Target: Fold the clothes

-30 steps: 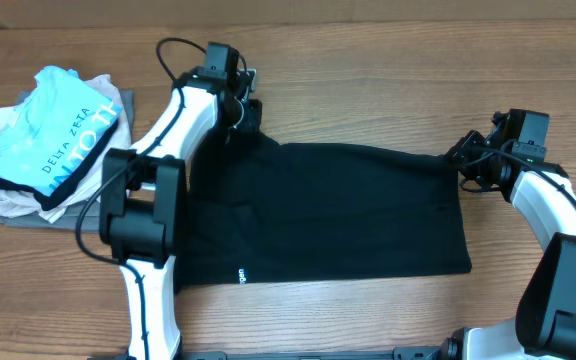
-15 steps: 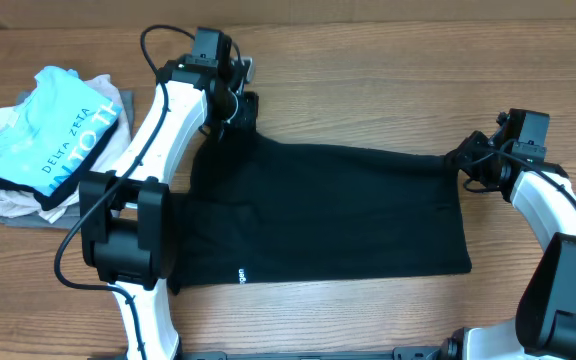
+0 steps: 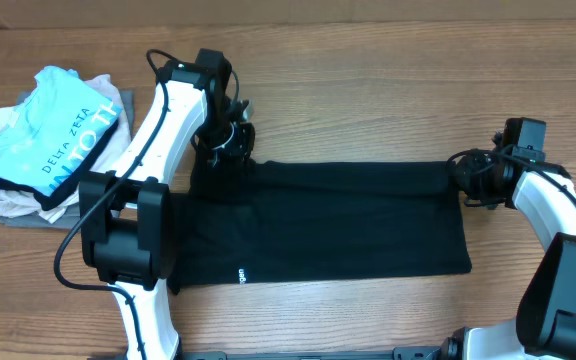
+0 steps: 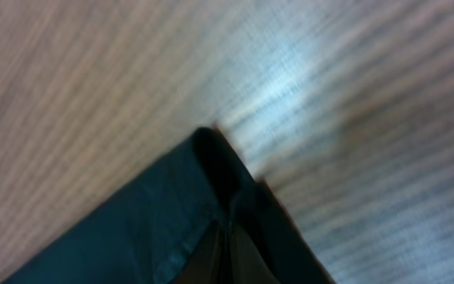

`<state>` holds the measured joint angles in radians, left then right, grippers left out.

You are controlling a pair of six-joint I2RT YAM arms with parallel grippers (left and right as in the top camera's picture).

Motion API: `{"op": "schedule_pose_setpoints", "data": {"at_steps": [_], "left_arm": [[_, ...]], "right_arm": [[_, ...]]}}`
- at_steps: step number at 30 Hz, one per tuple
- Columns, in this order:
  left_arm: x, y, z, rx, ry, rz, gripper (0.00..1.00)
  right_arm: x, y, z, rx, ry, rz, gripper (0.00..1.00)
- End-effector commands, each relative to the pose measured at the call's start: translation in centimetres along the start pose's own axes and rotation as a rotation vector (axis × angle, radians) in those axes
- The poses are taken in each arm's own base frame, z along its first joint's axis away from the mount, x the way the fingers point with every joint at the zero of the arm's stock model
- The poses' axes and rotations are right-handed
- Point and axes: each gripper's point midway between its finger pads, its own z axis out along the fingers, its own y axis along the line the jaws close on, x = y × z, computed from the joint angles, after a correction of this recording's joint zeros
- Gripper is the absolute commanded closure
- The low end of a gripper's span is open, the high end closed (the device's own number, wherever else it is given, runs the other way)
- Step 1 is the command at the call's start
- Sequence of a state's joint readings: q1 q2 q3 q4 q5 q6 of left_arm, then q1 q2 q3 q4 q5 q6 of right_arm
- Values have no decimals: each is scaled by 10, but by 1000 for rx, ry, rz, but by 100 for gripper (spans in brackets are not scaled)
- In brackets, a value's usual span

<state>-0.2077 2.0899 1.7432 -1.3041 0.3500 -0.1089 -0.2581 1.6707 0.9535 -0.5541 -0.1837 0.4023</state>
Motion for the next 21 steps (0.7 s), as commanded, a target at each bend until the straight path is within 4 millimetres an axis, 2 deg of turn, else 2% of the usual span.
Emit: {"op": "schedule_pose_setpoints", "data": {"at_steps": [1, 6, 11, 21], "left_arm": [[10, -9, -14, 20, 13, 5, 96], [29, -9, -15, 8, 83, 16, 96], [31, -10, -20, -4, 75, 22, 96], [66, 5, -53, -142, 102, 10, 96]], "right_arm": [[-3, -7, -10, 5, -11, 19, 96], [1, -26, -19, 39, 36, 105, 96], [10, -25, -26, 17, 102, 138, 96], [33, -33, -31, 61, 197, 164, 96]]}}
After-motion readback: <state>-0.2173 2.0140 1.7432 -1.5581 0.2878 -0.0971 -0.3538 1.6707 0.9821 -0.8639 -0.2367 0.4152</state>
